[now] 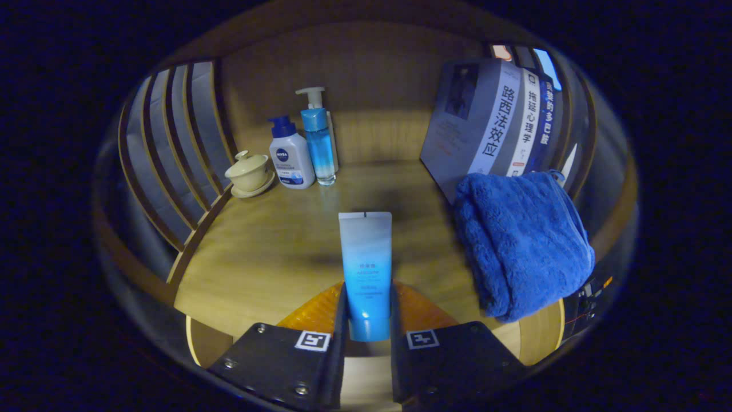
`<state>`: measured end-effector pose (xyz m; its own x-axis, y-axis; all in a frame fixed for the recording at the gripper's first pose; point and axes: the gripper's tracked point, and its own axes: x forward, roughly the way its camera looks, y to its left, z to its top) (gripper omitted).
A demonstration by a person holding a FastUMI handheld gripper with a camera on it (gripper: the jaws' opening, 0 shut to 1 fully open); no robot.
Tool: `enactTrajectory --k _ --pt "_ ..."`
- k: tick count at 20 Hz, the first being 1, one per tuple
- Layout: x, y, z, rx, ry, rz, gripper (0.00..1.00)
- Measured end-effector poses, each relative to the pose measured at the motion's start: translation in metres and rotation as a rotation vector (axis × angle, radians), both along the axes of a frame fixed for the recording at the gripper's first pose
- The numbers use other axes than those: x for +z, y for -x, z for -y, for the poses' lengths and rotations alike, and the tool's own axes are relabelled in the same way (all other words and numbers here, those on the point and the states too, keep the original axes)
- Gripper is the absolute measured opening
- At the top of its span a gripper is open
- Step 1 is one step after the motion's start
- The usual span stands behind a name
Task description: Pull open the drawer, take out the items inside it, and place them on the countertop above the cabinet.
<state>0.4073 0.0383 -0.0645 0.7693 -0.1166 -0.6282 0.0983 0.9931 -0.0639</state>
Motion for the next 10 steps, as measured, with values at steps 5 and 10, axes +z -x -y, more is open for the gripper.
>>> enactTrajectory --k 5,10 --pt "0.007 0.012 0.006 0.002 0.057 0.020 0.49" --pt "0.043 0.070 -0.010 0.001 0.083 0.151 0.54"
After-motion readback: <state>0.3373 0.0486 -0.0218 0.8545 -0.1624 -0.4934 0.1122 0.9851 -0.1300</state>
